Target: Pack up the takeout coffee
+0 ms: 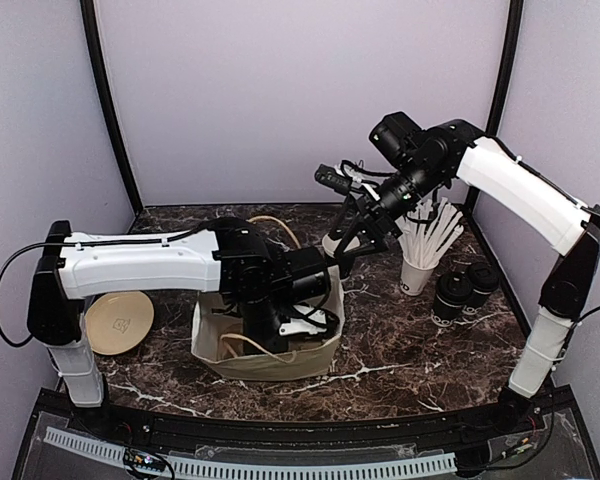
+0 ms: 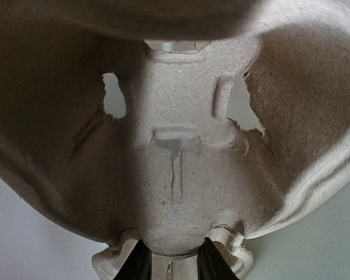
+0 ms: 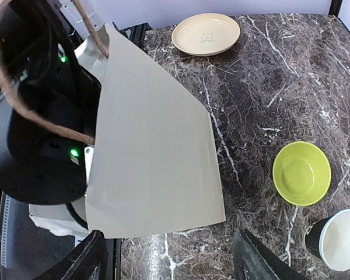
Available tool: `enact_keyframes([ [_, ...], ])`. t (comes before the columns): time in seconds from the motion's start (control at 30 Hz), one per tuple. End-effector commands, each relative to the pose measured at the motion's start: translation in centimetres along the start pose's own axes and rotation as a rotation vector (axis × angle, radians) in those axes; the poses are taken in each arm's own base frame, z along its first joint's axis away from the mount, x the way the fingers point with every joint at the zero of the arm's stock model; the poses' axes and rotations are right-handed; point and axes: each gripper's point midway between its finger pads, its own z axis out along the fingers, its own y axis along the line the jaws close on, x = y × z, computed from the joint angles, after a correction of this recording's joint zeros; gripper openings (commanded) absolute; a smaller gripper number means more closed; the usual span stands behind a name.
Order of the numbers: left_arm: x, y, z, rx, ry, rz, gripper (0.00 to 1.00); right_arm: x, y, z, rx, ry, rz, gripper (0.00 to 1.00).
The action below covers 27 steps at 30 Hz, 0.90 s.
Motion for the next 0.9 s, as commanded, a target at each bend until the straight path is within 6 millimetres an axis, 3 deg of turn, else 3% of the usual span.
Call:
enact_keyframes([
  [0.0, -0.5, 0.7, 1.7, 0.002, 0.038, 0.004, 0.29, -0.7, 0.5, -0.5, 0.011, -0.024, -0.024, 0.74],
  [0.33, 0.0, 1.3, 4.5, 0.044, 0.107, -0.048, 0.33, -0.5, 0.6, -0.3, -0.007, -0.022, -0.021, 0.74],
  [0.43, -0.1, 1.8, 4.2, 0.02, 0.103, -0.064, 0.41, -0.6, 0.5, -0.2, -0.01, -0.023, -0.02, 0.74],
  [0.63, -1.0, 2.6, 1.0, -0.011, 0.006, -0.111, 0.59, -0.9, 0.4, -0.4, -0.004, -0.017, -0.019, 0.75],
  [0.87, -1.7, 3.3, -4.2, -0.046, -0.153, -0.134, 0.7, -0.5, -0.2, -1.1, 0.042, 0.006, -0.013, 0.76],
])
